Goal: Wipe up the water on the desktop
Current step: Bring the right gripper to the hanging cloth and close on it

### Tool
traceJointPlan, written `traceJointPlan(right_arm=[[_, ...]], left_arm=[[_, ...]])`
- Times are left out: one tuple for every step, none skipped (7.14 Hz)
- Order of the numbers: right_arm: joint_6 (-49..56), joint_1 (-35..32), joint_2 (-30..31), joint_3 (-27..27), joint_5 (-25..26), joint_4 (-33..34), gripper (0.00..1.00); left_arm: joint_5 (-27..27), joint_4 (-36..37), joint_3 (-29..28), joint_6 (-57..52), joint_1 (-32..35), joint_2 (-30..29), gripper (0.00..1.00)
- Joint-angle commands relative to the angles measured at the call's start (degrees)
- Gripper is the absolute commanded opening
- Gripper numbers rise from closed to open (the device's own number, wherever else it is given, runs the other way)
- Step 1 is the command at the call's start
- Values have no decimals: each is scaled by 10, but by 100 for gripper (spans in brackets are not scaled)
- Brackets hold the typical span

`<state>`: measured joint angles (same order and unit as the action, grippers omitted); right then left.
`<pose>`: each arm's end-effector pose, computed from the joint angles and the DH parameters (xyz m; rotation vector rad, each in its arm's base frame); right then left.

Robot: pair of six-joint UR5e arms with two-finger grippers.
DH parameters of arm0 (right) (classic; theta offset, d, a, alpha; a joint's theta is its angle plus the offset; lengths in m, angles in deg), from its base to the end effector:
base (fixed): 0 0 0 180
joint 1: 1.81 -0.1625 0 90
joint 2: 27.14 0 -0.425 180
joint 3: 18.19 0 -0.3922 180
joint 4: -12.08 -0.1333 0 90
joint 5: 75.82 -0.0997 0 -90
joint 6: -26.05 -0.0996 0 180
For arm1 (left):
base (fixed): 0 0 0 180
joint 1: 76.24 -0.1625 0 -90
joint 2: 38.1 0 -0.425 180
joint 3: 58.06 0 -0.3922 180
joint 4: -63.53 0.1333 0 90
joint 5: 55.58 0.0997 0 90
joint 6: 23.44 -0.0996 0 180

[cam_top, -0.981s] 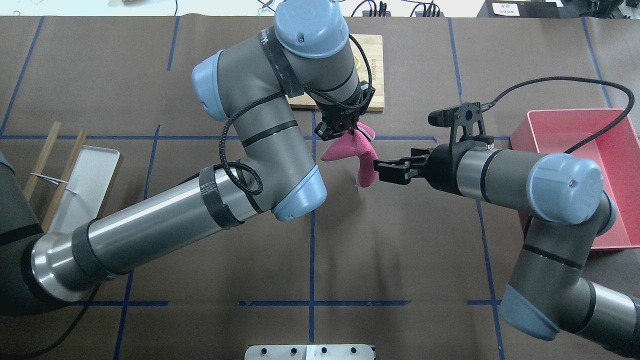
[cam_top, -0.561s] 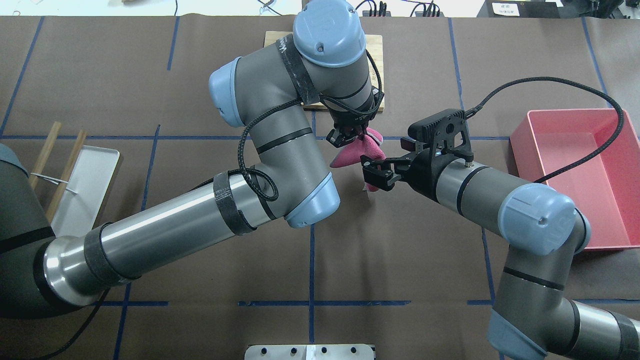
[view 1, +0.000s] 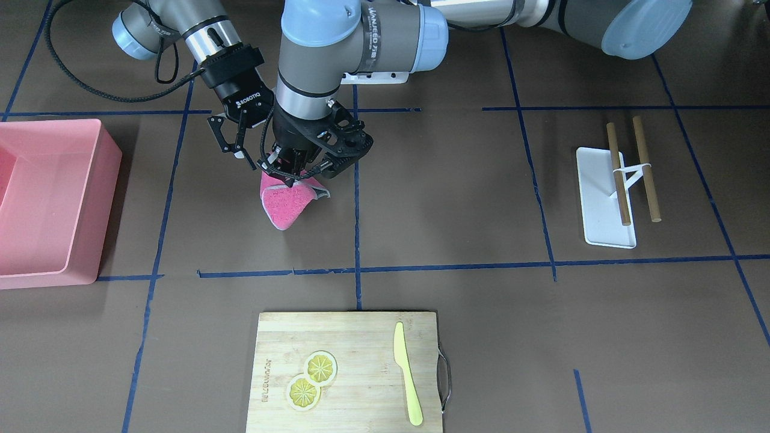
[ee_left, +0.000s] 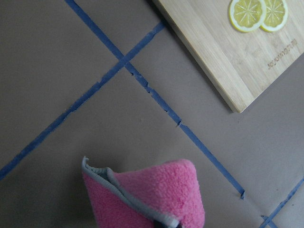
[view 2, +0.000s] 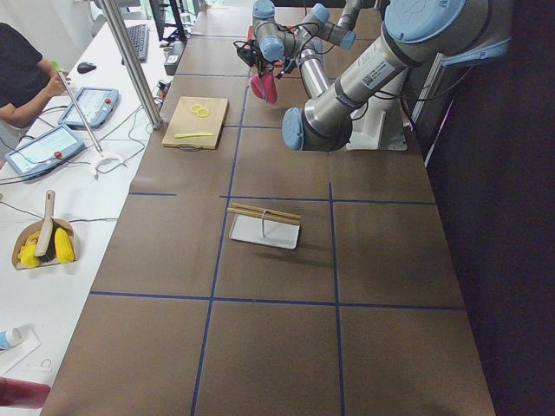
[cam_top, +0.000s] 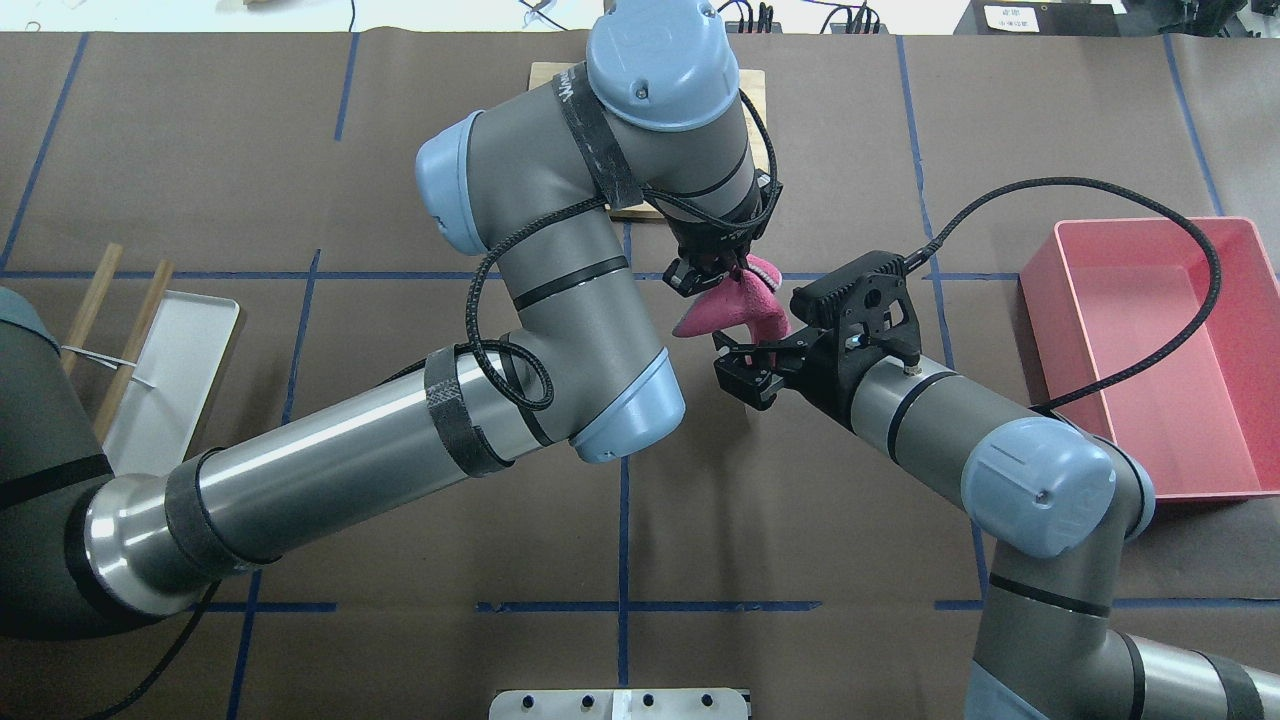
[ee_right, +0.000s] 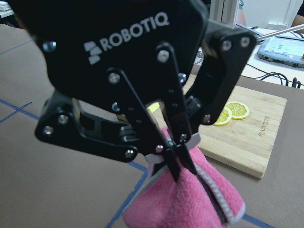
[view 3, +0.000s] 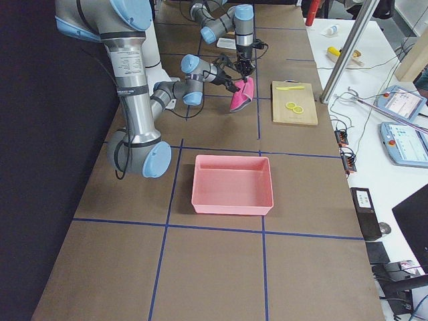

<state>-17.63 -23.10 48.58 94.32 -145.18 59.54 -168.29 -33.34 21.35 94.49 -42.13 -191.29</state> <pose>-0.4317 -0.3490 0.2588 1.0086 -0.9675 -0.1141 0.5656 -0.4976 0.0034 -0.3123 1.0692 -0.7672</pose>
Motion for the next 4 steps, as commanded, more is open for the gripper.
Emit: traceJointPlan(right_arm=[[1, 8, 2, -2, 8, 0, 97], [1, 8, 2, -3, 8, 0, 96], [1, 8, 2, -4, 9, 0, 94], [1, 8, 2, -4, 13, 0, 92]], left_arm=[[-2, -2, 14, -1, 1, 0, 2], [-7, -2, 18, -1, 1, 2, 2], [-28, -2, 23, -1, 1, 4, 2], [-29, -2, 26, -1, 1, 5, 2]])
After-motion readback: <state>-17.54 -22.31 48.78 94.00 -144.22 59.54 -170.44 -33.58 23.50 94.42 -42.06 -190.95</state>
